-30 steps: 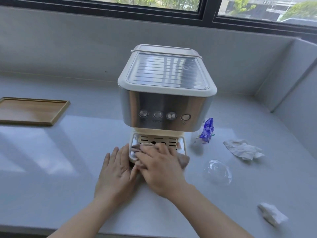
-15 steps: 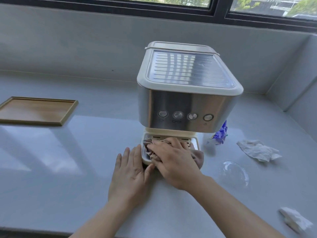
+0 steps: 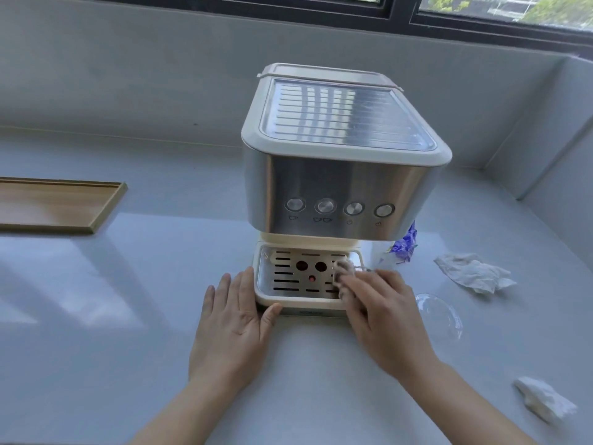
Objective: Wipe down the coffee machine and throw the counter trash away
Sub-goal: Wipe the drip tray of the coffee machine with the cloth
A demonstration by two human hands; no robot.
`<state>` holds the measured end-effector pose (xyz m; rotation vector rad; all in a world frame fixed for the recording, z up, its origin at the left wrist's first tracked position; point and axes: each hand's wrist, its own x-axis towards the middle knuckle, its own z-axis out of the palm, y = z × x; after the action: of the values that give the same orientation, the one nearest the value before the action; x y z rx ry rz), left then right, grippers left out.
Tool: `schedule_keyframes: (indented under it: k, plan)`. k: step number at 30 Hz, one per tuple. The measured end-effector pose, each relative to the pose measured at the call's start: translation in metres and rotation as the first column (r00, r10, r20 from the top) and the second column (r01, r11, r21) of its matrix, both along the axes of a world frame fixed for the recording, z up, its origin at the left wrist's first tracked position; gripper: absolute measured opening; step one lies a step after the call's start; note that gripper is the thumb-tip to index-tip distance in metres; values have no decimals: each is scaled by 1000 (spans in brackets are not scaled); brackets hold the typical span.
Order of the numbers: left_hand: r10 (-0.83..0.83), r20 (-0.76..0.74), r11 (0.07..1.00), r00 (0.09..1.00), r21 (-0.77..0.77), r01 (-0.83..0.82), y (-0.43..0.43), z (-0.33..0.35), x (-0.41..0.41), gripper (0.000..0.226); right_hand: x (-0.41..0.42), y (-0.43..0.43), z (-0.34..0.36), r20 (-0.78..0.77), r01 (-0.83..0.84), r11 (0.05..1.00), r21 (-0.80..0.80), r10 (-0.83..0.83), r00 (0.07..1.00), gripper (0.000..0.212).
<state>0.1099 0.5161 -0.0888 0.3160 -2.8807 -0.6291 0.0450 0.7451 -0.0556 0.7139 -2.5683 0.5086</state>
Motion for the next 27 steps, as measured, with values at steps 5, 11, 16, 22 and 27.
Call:
schedule_keyframes:
  k: [5,11,16,22,27]
  plan:
    - [3,-13,1000,1000,-9,-3,0,-1,1,75,-27,-36,11,139,272,952,141,-291,946,29]
    - [-1,-8,1000,1000,-24,1,-1,-3,0,76,-9,-12,8,47,118,973,196,-130,990,29]
    - [3,-6,1000,1000,-4,-3,0,1,0,74,-41,-36,18,119,237,920,313,-285,951,33]
    - [1,-6,1000,1000,-17,-1,1,-1,0,76,-32,-9,13,76,77,980,186,-92,993,30]
    - [0,4,999,1000,-32,0,0,0,-1,80,-24,-45,11,148,99,966,240,-137,979,31]
